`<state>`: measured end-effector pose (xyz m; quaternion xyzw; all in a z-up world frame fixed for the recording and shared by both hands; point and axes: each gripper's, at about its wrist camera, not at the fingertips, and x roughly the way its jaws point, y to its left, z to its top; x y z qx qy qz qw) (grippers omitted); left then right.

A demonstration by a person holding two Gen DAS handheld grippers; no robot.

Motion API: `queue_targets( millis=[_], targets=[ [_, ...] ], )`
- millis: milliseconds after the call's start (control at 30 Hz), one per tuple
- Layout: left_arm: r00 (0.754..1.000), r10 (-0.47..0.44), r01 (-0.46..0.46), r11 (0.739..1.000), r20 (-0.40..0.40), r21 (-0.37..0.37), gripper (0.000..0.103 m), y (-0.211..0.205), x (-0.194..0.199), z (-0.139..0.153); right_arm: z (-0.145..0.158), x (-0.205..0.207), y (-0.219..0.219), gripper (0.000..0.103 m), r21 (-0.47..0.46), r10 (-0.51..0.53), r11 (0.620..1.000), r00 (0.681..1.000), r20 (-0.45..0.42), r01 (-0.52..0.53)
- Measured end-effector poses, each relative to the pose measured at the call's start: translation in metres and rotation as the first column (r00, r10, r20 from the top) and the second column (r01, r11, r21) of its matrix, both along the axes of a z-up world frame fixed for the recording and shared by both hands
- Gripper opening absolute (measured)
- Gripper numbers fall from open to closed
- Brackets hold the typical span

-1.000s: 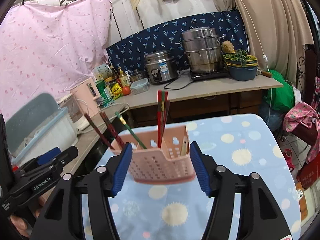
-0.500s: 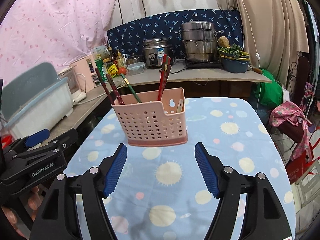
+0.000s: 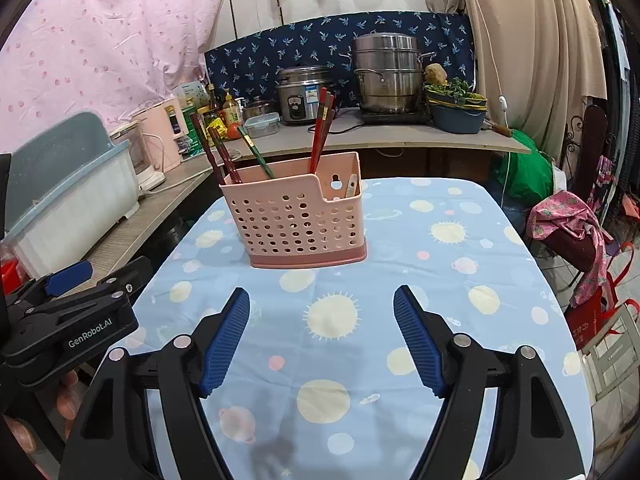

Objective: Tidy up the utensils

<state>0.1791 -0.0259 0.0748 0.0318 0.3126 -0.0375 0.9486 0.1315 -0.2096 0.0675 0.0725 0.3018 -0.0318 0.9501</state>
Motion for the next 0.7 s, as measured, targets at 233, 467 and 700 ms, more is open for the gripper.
queue_targets(
  millis=[233,467,700],
  targets=[
    [1.000,0.002,-0.002,1.000,0.001,0.028,0.088,-0.004,-0.005,-0.005,-0.003,-0.001,-0.002,0.082,0.003,-0.019,1.000,1.000,-0.014,0.020],
    [1.000,-0.001,0.002,0.999,-0.012,0.032,0.091,-0.007,-0.006,-0.009,-0.007,-0.002,-0.003,0.085,-0.006,-0.033,0.999,0.999,-0.023,0.033],
    [1.000,-0.003,0.004,0.999,-0.028,0.037,0.094,-0.010,-0.006,-0.013,-0.010,-0.002,-0.004,0.097,-0.007,-0.040,0.999,0.999,-0.023,0.040]
  ],
)
